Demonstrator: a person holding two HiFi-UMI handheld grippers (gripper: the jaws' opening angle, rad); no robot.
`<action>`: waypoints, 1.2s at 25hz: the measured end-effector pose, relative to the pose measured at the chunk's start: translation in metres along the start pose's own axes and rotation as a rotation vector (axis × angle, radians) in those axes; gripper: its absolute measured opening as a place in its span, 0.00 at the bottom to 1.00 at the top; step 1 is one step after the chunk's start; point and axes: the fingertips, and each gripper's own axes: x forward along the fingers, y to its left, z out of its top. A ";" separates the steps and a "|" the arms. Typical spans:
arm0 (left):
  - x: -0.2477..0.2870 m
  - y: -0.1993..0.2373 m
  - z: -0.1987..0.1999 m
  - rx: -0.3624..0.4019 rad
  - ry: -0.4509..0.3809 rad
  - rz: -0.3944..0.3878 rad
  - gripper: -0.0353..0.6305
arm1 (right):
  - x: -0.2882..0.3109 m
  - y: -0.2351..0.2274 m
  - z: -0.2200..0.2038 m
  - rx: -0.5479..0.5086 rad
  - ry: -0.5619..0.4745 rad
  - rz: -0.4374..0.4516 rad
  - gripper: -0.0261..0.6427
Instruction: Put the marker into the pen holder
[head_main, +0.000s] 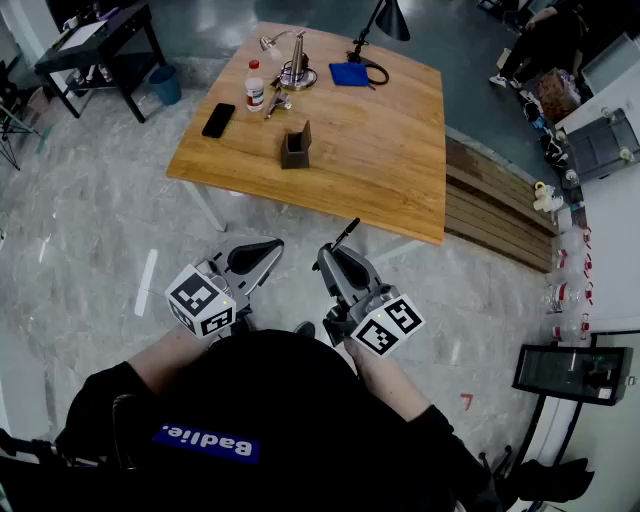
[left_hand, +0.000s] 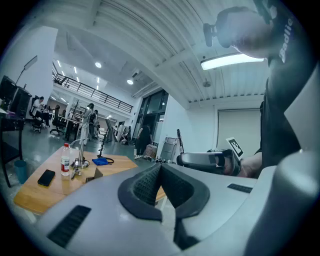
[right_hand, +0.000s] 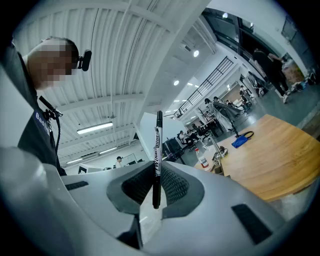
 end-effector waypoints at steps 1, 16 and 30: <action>0.000 0.000 0.000 0.000 0.000 0.000 0.06 | 0.000 0.000 0.000 -0.001 0.001 0.001 0.10; 0.003 0.002 -0.006 -0.013 0.021 0.023 0.06 | 0.004 -0.004 -0.007 -0.024 0.040 0.013 0.10; 0.038 0.010 -0.005 0.009 0.022 0.121 0.06 | 0.008 -0.043 -0.006 -0.025 0.080 0.085 0.10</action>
